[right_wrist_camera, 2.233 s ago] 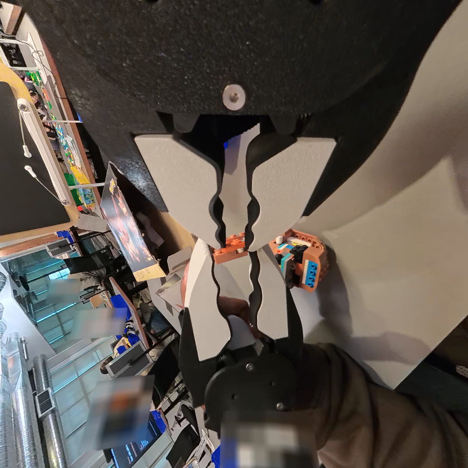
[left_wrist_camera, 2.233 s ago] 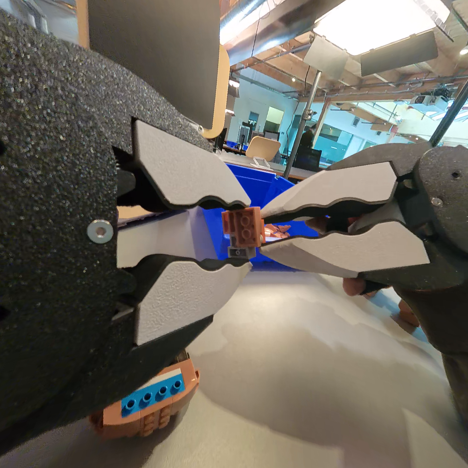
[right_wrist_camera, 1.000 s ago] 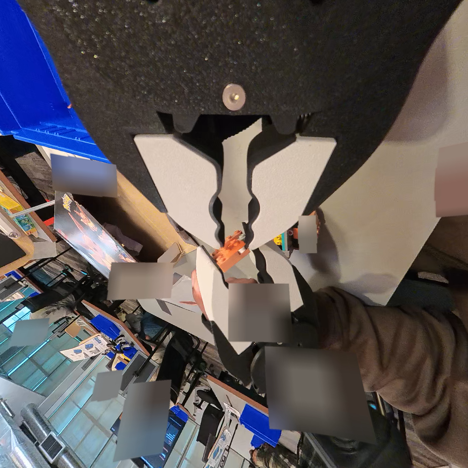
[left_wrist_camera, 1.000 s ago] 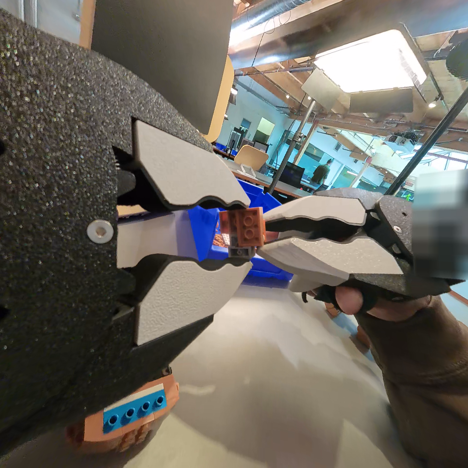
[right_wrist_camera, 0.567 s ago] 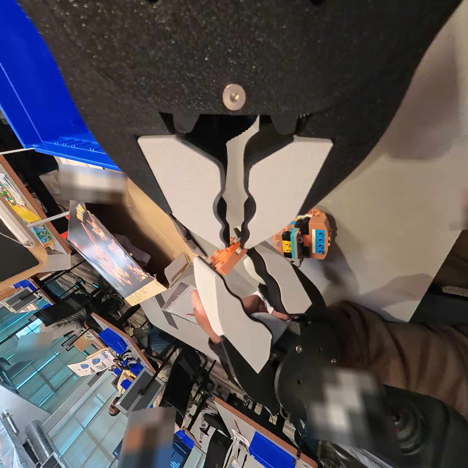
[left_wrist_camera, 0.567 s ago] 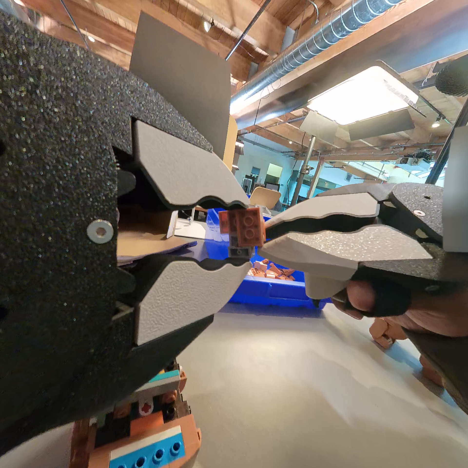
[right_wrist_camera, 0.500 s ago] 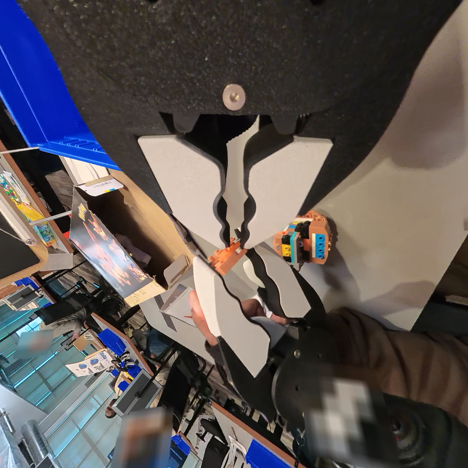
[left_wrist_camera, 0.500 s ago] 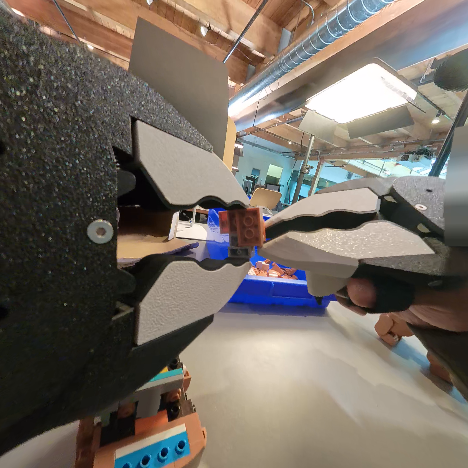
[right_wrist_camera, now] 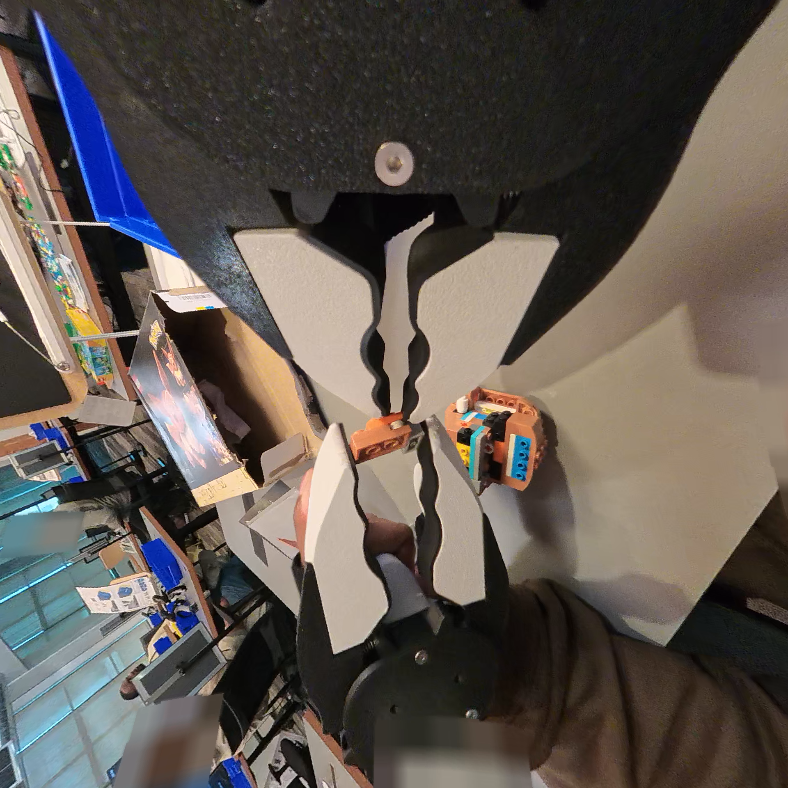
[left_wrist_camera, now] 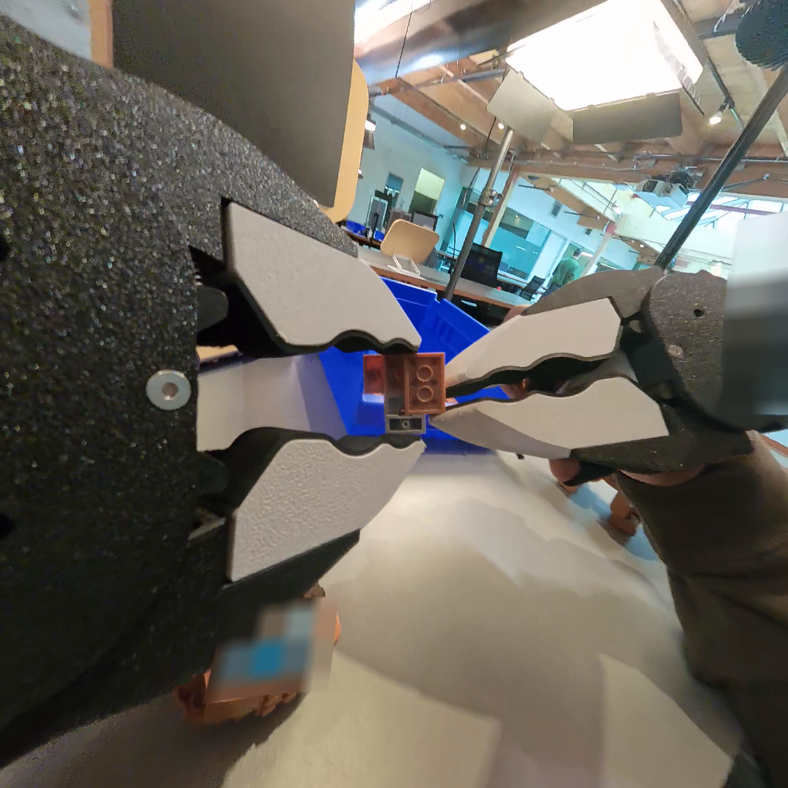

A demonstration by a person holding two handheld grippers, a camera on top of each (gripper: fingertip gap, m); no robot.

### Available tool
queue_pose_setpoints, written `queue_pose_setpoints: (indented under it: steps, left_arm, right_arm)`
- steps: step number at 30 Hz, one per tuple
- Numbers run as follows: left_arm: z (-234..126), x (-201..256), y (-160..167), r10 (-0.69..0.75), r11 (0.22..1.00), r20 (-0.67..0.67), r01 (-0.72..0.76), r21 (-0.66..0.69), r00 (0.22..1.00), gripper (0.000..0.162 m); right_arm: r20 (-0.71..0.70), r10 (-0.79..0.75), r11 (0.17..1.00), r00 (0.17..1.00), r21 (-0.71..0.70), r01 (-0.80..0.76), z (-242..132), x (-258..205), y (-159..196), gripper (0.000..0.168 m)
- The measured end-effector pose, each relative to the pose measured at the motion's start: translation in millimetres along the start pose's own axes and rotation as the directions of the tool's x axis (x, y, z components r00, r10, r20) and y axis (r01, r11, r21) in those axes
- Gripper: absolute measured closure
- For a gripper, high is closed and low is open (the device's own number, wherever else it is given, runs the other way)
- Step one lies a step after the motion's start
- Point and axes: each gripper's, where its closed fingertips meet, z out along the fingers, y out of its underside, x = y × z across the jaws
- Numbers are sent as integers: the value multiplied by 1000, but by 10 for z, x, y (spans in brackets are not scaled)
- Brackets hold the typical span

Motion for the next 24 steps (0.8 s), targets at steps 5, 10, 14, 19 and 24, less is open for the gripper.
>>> queue_pose_setpoints:
  steps: [5, 10, 14, 19, 24]
  left_arm:
    - [8, -52, 7, -14, 1000, 36, 14, 4, 999, 126]
    - [46, -80, 70, 20, 998, 72, -16, -57, 997, 126]
    - [28, -103, 87, -114, 993, 35, 115, -26, 993, 126]
    - [21, -48, 78, -265, 964, -64, 267, 10, 962, 126]
    - [33, 39, 79, -318, 948, -136, 320, -10, 938, 126]
  right_arm:
    - [9, 126, 988, 992, 84, -127, -4, 49, -28, 162]
    - [-26, 112, 992, 993, 67, -110, 15, 52, 38, 152]
    - [-130, -50, 998, 990, 22, 53, 25, 92, 64, 144]
    - [-194, -93, 994, 977, 41, 103, -13, 160, 4, 140]
    - [-184, -92, 990, 979, 88, 110, -51, 137, -72, 140]
